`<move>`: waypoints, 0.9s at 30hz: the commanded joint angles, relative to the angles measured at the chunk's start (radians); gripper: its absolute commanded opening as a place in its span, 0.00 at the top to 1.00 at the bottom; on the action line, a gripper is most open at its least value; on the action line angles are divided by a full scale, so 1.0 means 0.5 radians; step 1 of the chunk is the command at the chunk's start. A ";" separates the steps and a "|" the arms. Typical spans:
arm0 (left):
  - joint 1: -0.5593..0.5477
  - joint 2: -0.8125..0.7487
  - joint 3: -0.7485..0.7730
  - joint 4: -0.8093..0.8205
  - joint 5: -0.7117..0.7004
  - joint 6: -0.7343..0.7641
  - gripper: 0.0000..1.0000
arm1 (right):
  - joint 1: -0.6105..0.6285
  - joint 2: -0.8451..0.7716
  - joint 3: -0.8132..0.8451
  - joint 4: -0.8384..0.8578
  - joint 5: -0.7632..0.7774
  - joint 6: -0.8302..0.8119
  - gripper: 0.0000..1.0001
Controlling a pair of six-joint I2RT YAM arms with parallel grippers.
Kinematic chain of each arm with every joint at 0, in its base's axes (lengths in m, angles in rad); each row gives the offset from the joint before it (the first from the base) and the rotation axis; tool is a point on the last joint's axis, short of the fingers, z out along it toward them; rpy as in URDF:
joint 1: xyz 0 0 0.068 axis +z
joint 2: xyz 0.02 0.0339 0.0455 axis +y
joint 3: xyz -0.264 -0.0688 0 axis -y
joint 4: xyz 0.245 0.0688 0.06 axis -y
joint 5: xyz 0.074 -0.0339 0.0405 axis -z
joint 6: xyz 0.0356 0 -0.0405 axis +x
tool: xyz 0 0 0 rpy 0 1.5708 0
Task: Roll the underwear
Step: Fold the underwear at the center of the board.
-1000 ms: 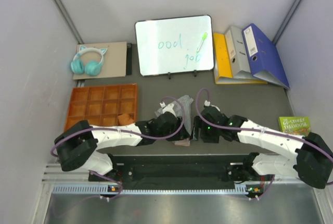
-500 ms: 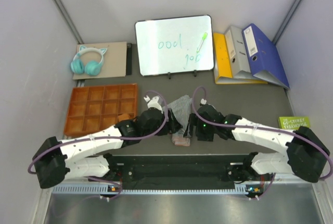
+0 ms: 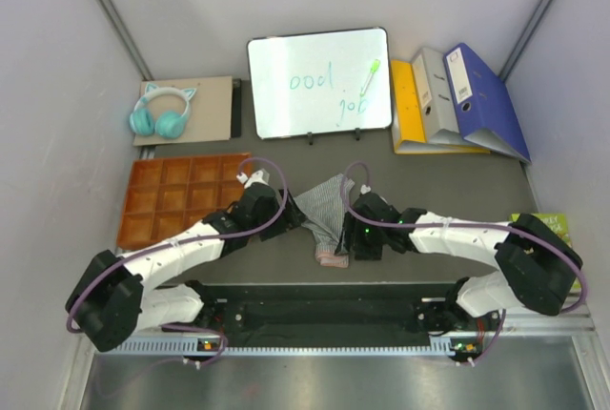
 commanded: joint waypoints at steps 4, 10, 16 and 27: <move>0.164 0.127 -0.102 0.317 0.096 -0.022 0.22 | -0.013 0.085 0.042 0.073 -0.004 0.020 0.56; 0.191 0.314 -0.093 0.599 0.093 0.000 0.25 | -0.013 0.109 0.029 0.058 0.005 0.002 0.73; 0.207 0.440 -0.096 0.780 0.090 -0.003 0.29 | -0.013 0.128 0.020 0.070 -0.010 -0.010 0.77; 0.271 0.519 -0.099 0.836 -0.029 -0.006 0.36 | -0.013 0.131 0.014 0.086 -0.050 -0.047 0.78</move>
